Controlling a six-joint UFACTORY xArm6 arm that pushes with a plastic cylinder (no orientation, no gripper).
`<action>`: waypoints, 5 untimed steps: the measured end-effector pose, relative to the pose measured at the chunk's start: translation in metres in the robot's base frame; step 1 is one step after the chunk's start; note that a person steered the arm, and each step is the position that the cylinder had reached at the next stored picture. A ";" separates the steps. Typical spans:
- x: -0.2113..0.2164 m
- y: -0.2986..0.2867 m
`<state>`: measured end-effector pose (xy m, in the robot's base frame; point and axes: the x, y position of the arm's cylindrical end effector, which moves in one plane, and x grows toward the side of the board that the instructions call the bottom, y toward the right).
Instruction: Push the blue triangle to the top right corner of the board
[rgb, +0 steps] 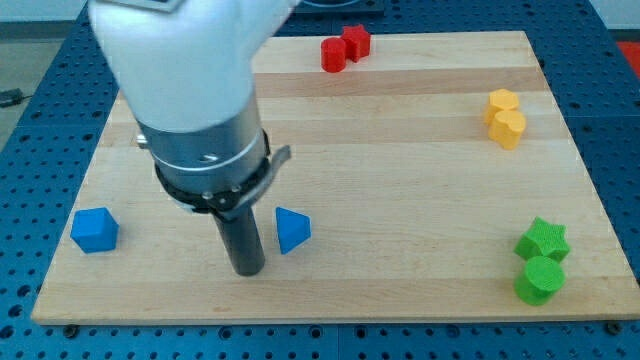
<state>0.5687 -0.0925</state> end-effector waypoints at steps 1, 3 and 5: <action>-0.011 0.036; -0.051 0.080; -0.074 -0.005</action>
<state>0.4951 -0.0978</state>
